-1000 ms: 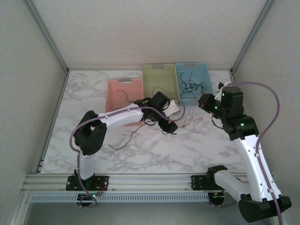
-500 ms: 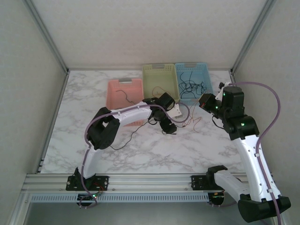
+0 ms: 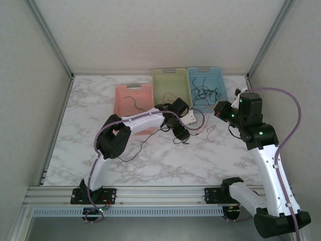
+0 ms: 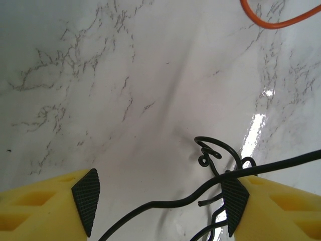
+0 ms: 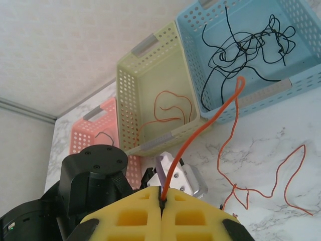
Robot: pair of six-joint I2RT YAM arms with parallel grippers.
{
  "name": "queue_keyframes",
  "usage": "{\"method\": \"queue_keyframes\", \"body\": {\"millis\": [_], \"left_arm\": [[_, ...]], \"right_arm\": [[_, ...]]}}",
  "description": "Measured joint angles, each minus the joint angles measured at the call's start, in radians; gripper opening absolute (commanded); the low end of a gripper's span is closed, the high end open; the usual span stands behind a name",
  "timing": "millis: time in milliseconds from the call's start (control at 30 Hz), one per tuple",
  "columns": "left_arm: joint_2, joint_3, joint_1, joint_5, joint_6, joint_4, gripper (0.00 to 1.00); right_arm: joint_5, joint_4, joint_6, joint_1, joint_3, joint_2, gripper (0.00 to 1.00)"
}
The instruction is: Untangle the cables
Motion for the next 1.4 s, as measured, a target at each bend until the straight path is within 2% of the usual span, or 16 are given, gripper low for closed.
{"method": "queue_keyframes", "body": {"millis": [100,233,333,633,800,933,1233,1400], "left_arm": [[0.0,0.0,0.0,-0.001,0.005,0.0,0.48],[0.0,0.0,0.0,0.0,0.005,0.0,0.37],[0.0,0.0,0.0,-0.001,0.006,0.0,0.24],[-0.014,-0.018,0.001,-0.035,0.002,0.012,0.0],[-0.08,-0.063,0.008,-0.056,-0.018,0.023,0.0],[-0.172,-0.127,0.015,-0.075,-0.039,0.04,0.0],[-0.464,-0.366,0.028,-0.122,-0.099,0.096,0.0],[-0.648,-0.488,0.101,-0.143,-0.154,0.105,0.0]], "right_arm": [[-0.006,0.0,0.0,-0.002,0.0,0.0,0.0],[-0.007,0.0,-0.003,-0.002,0.0,0.0,0.0],[-0.007,0.0,-0.004,-0.004,0.0,0.0,0.0],[-0.006,-0.005,-0.013,-0.013,0.0,-0.003,0.0],[0.018,-0.016,-0.027,-0.022,0.0,-0.011,0.0],[0.085,-0.034,-0.05,-0.04,0.0,-0.012,0.0],[0.417,-0.09,-0.116,-0.103,0.026,0.001,0.0],[0.529,-0.093,-0.134,-0.188,0.026,0.004,0.0]]}}
